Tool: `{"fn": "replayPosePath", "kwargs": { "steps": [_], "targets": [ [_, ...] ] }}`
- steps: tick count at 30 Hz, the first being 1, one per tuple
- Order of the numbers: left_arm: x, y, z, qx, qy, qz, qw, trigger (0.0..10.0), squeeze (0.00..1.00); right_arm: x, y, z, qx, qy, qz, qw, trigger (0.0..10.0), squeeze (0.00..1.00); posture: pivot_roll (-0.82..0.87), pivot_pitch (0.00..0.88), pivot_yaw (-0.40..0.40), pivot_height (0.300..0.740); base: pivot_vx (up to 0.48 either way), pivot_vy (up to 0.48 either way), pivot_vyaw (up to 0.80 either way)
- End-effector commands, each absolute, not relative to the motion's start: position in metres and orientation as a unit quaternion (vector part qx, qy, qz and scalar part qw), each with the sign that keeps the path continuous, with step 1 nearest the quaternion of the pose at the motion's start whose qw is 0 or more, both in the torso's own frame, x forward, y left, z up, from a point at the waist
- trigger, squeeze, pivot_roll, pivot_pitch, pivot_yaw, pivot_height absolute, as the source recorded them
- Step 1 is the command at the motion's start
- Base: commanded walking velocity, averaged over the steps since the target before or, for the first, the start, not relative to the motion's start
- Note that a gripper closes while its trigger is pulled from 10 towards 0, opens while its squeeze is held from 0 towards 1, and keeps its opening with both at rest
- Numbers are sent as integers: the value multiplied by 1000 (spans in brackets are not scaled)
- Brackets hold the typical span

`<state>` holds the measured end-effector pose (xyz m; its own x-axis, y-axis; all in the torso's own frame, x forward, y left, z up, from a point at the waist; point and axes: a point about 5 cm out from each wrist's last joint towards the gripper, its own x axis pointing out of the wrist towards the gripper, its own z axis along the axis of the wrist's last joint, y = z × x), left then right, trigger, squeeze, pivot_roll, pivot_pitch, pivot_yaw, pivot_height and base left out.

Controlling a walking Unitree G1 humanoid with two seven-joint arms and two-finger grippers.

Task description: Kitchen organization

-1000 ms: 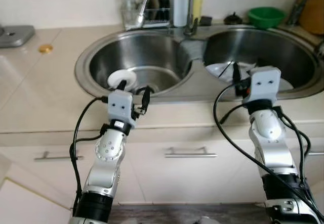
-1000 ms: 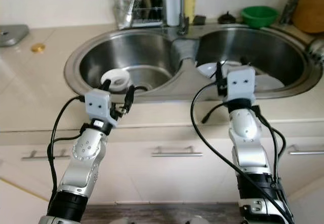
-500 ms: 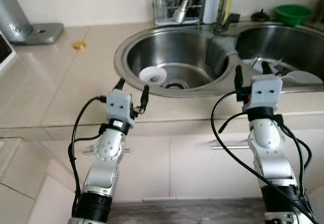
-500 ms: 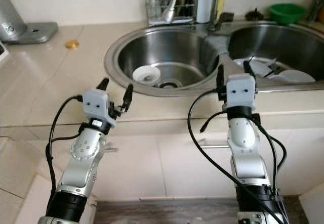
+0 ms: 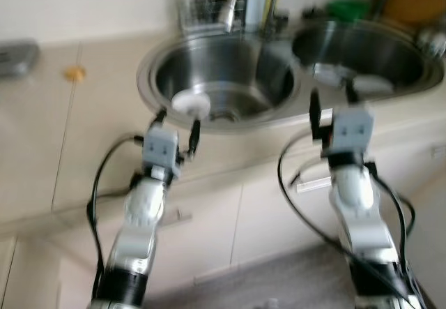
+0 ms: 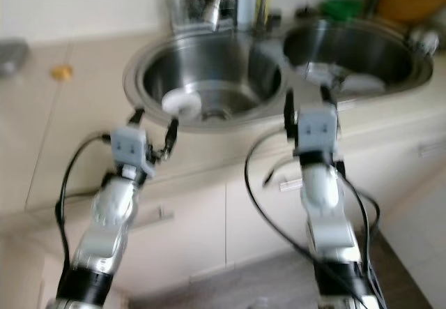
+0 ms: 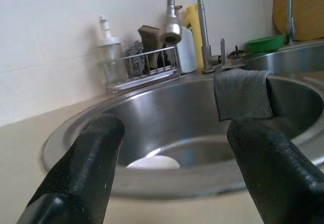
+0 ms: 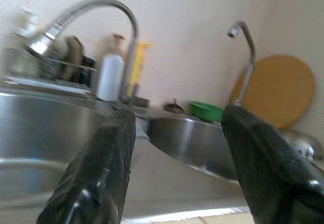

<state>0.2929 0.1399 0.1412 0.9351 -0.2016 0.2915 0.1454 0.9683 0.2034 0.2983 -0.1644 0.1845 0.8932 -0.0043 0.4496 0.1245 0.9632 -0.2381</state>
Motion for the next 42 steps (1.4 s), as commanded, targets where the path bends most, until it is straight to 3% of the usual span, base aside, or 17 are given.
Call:
{"fn": "replayPosePath", "kwargs": {
  "steps": [1, 25, 35, 42],
  "targets": [
    [293, 133, 142, 94, -161, -100, 977, 10000, 0, 295, -171, 191, -137, -245, -47, 959, 10000, 0, -88, 16, 20, 740, 0, -480, -800],
    [293, 132, 146, 98, -177, -101, 974, 10000, 0, 291, -177, 191, -130, -251, -75, 956, 10000, 0, -92, 19, 22, 740, 0, 0, -800],
    [293, 132, 144, 104, -170, -102, 975, 10000, 0, 293, -177, 189, -144, -246, -86, 955, 10000, 0, -90, 21, 24, 740, 0, -457, -798],
    [293, 132, 143, 104, -168, -103, 975, 10000, 0, 295, -174, 185, -162, -233, -84, 955, 10000, 0, -90, 21, 25, 740, 0, -480, 0]
  ]
}}
